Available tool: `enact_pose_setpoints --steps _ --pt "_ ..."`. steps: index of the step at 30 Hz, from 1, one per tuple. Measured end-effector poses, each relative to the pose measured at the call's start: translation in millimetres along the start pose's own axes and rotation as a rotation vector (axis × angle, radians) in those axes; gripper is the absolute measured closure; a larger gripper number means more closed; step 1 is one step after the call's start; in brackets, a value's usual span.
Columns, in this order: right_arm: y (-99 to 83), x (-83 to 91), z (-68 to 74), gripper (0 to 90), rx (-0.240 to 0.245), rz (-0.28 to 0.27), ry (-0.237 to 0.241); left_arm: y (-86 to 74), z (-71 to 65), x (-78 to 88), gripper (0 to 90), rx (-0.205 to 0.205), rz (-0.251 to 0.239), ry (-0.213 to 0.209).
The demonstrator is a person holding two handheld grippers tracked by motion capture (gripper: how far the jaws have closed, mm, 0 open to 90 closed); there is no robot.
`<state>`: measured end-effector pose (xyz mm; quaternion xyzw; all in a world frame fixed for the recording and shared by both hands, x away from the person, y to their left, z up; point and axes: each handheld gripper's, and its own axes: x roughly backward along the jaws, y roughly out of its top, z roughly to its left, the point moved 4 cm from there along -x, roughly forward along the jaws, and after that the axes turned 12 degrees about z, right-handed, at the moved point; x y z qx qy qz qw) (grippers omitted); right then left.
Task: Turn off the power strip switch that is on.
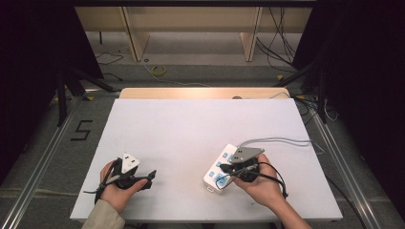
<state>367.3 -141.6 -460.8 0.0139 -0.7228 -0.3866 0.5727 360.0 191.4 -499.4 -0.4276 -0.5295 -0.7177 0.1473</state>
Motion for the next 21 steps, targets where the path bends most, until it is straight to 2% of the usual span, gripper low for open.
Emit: enact_pose_setpoints --steps 21 --pt "4.9 -12.5 5.0 90.0 0.019 0.028 0.010 0.1 -0.7 -0.2 15.6 0.001 0.000 -0.002"
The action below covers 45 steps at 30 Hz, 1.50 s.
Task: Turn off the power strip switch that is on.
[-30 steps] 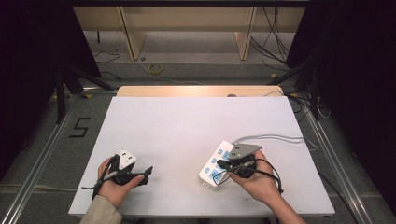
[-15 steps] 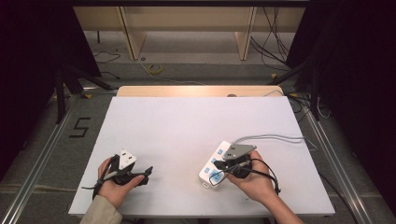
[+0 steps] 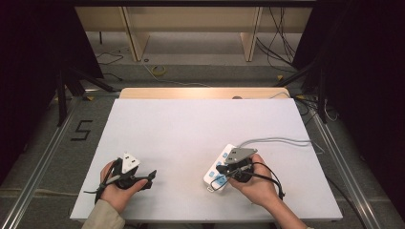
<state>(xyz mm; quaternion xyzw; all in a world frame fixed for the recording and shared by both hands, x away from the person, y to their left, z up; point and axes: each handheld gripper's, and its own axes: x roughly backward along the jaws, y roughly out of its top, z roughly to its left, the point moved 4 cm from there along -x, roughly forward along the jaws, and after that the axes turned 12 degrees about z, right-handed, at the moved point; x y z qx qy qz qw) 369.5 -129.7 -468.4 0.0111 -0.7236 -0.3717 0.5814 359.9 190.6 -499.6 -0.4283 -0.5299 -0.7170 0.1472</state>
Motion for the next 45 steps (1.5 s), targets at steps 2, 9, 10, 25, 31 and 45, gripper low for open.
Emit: enact_pose_setpoints --steps 2,9,10,25,31,45 --pt "0.9 -1.2 0.4 90.0 0.001 0.002 0.001 0.0 0.0 0.0 15.6 0.000 0.001 0.000" --pt "4.4 -5.3 2.5 90.0 0.006 0.007 0.008 0.0 0.1 0.1 15.6 -0.001 0.000 0.000" --pt "4.9 -5.8 2.7 90.0 0.008 0.008 0.010 0.0 0.1 0.1 15.6 -0.001 0.000 0.000" --pt "9.6 -16.2 4.4 90.0 0.006 0.032 0.033 0.0 0.1 0.0 15.6 -0.004 0.001 0.000" --pt "11.2 -20.8 4.9 90.0 0.003 0.041 0.039 0.0 -0.2 -0.1 15.6 -0.005 0.001 -0.001" --pt "12.1 -27.5 3.2 90.0 0.002 0.062 0.049 0.1 -0.4 -0.2 15.6 -0.005 0.001 -0.002"
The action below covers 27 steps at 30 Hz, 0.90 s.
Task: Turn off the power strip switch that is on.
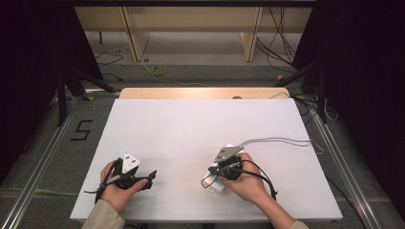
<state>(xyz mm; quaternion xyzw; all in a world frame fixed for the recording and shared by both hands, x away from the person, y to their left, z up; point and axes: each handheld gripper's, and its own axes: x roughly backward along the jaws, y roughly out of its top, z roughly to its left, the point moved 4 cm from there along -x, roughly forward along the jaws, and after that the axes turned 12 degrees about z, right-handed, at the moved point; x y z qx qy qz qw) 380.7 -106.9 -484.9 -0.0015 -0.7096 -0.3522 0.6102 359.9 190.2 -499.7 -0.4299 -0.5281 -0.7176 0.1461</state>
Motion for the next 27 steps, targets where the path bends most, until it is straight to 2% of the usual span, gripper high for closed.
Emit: enact_pose_setpoints --steps 14,18,27 --pt "0.2 -3.5 0.1 90.0 0.007 0.012 0.009 0.2 0.0 -0.1 15.6 -0.001 0.000 0.000" --pt "-0.4 -3.7 0.4 90.0 -0.021 0.012 0.032 0.2 -0.2 0.1 15.6 -0.002 0.001 0.001" --pt "-0.4 -4.1 0.3 90.0 -0.037 0.012 0.029 0.2 -0.7 -0.1 15.6 -0.003 0.003 0.002"
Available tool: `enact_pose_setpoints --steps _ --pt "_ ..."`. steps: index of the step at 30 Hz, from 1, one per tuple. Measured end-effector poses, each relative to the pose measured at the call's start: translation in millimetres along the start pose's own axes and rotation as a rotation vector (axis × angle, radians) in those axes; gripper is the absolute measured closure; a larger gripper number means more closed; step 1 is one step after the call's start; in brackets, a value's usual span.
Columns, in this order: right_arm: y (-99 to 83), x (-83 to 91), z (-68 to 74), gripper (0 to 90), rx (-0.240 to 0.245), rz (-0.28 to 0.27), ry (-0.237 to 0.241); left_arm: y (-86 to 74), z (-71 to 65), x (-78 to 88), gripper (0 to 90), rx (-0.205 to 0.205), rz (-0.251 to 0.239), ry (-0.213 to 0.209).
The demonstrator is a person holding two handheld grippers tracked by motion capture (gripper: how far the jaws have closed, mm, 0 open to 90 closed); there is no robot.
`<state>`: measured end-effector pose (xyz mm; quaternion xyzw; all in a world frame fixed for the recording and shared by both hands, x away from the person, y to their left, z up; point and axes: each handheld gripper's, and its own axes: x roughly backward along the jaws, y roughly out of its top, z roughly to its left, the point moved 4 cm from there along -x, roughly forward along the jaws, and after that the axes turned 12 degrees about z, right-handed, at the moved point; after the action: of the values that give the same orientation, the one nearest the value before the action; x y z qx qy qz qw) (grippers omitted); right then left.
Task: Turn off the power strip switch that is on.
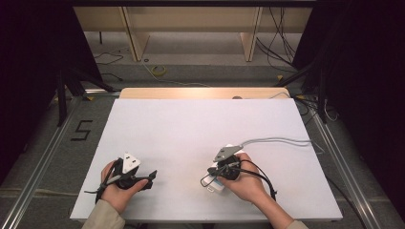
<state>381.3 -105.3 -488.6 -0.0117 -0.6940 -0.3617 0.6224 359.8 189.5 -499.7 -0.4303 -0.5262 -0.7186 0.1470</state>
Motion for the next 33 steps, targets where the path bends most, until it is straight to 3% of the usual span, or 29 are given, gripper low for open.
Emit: enact_pose_setpoints --steps 33 --pt "0.1 -1.3 0.3 90.0 -0.028 -0.012 0.002 -0.1 -1.2 -1.3 15.6 0.000 0.000 -0.005"
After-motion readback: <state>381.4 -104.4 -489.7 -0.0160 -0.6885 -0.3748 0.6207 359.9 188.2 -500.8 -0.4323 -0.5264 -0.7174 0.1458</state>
